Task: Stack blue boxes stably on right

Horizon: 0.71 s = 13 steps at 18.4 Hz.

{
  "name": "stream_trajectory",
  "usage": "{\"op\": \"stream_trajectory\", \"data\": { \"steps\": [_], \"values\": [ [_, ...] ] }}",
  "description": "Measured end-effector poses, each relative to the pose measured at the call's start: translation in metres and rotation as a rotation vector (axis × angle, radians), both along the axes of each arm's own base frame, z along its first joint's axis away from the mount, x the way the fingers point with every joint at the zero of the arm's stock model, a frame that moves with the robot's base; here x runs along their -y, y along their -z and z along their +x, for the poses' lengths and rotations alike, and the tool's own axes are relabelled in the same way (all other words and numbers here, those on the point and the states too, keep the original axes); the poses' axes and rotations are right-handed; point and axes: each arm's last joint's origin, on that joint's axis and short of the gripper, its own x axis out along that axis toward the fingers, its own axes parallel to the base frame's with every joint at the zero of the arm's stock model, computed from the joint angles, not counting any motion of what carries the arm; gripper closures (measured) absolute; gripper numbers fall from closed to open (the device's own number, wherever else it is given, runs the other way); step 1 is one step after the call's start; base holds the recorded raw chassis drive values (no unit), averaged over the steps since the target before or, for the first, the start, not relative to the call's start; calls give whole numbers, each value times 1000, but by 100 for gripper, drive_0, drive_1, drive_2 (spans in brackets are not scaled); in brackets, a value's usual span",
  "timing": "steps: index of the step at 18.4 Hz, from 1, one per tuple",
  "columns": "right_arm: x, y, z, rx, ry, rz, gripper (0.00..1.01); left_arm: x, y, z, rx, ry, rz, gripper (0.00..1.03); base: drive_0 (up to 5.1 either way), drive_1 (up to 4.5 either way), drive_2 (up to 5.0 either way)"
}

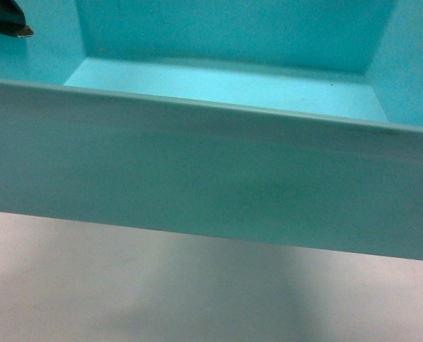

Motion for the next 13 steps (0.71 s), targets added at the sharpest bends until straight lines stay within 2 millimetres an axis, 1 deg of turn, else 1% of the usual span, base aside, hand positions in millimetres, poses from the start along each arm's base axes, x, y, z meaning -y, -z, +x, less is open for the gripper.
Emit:
{"op": "stream_trajectory", "data": {
  "steps": [11, 13],
  "values": [
    [0, 0, 0, -1, 1, -1, 99, 0, 0, 0, -1, 2, 0, 101, 308, -377, -377],
    [0, 0, 0, 0, 1, 0, 99, 0, 0, 0, 0, 2, -1, 101, 293, -493, -320]
  ]
}}
